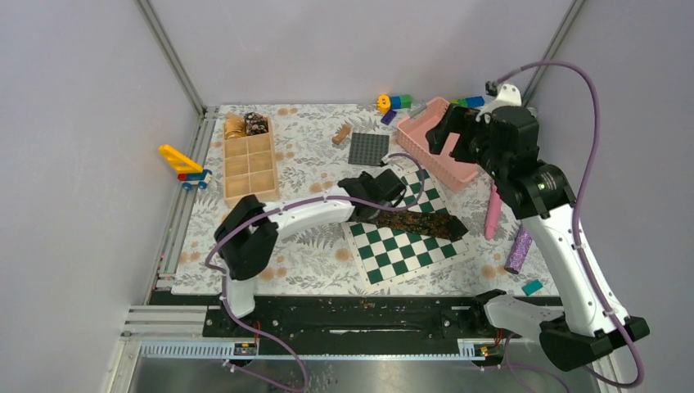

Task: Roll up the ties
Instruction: Roll the tie at the center of the board.

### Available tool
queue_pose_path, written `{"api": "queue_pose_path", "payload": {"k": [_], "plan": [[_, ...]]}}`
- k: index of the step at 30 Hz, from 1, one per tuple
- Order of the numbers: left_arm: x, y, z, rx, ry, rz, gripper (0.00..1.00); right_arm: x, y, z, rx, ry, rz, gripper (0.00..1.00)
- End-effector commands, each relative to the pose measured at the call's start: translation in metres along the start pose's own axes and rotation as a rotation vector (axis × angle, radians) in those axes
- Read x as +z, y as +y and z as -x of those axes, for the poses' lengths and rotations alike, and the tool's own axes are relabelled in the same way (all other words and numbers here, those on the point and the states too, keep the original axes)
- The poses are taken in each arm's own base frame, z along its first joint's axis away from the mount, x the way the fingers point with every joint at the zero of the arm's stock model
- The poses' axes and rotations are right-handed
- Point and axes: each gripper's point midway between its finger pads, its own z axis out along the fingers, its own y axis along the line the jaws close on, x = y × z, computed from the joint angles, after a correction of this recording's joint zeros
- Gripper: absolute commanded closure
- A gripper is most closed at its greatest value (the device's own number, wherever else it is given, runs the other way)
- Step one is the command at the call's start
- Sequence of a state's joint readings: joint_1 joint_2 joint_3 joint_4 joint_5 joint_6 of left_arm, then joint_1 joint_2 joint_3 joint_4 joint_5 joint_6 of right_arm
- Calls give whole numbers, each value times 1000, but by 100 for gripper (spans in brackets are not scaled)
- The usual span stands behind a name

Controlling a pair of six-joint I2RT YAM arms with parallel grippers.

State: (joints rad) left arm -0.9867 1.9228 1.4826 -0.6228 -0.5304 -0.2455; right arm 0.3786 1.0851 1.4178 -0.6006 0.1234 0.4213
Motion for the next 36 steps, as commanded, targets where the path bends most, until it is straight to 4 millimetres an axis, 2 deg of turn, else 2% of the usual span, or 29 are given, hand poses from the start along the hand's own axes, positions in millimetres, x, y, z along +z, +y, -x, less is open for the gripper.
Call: {"api": "queue_pose_path", "payload": {"k": [1,3,8,11,14,17,19,21,26,36], "plan": [[-34,27,26,-187,-95,-107,44,19,3,2,-199,87,20,1],[-47,51,28,-282,-137,-132,44,39,3,-16,-281,188,48,0],[-83,131,18,-520,-249,-94,41,97,3,-70,-356,413,103,1],[-99,167,4,-635,-291,-71,39,127,19,-107,-376,515,188,1],[-105,191,-12,-706,-310,-50,36,139,46,-155,-498,619,315,0],[-104,205,-26,-741,-299,-21,34,141,72,-212,-644,734,439,0],[-104,209,-32,-752,-293,-10,32,141,85,-236,-700,774,508,1],[-104,212,-36,-762,-292,-4,30,143,95,-252,-699,804,567,1],[-105,215,-40,-774,-292,2,24,147,115,-273,-737,806,651,1],[-109,220,-40,-781,-303,5,22,165,107,-293,-897,807,627,1]]}}
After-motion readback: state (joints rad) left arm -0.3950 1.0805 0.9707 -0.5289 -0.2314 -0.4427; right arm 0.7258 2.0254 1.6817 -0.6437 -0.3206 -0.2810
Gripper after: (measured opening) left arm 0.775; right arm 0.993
